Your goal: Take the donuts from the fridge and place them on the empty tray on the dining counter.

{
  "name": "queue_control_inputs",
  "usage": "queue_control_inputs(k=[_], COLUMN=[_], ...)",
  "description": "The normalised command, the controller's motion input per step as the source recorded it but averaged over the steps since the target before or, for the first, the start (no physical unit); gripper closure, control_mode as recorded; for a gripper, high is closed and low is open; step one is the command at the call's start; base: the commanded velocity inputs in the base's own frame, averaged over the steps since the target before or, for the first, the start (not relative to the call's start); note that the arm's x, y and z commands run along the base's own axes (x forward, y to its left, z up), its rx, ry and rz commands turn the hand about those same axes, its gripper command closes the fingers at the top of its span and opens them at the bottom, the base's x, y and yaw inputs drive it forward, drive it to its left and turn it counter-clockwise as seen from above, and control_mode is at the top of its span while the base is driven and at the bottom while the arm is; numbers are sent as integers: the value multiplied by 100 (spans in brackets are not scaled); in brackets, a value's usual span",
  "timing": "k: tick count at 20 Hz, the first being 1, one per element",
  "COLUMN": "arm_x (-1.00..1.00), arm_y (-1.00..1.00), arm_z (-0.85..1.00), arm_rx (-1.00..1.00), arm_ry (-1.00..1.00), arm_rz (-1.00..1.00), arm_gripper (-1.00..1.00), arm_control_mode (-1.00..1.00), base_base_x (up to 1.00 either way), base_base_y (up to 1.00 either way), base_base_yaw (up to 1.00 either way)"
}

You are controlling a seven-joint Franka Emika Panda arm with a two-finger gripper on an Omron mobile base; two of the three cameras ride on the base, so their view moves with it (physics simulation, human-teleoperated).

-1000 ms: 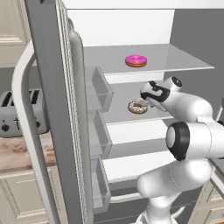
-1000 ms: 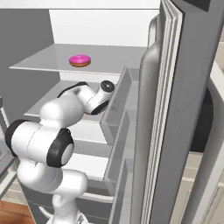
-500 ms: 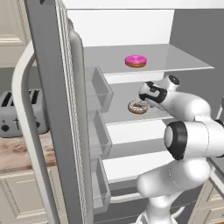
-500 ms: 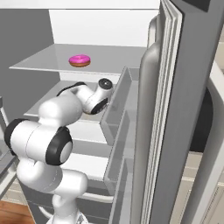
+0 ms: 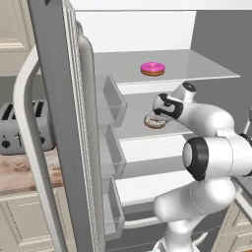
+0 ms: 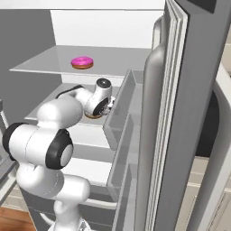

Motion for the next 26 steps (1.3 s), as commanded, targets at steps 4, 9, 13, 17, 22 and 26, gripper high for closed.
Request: queue_control_inputs(k=[4, 9, 13, 17, 22, 26], arm_x=[-67, -85, -62, -72, -93, -100], arm_y=[-23, -1, 0, 0, -3, 0], arm_z=[-67, -1, 61, 100, 100, 100], arm_rx=[0, 0, -1, 4, 10, 10], arm_ry=[-3, -57, -34, 0, 19, 33], arm_rz=[0, 0, 0, -2, -8, -6], arm_gripper=[100, 100, 100, 100, 100, 100], arm_control_mode=[-100, -100, -100, -100, -100, -100], base_base_x=[0, 0, 0, 0, 0, 0], base_base_y=[0, 0, 0, 0, 0, 0], base_base_yaw=[0, 0, 0, 0, 0, 0])
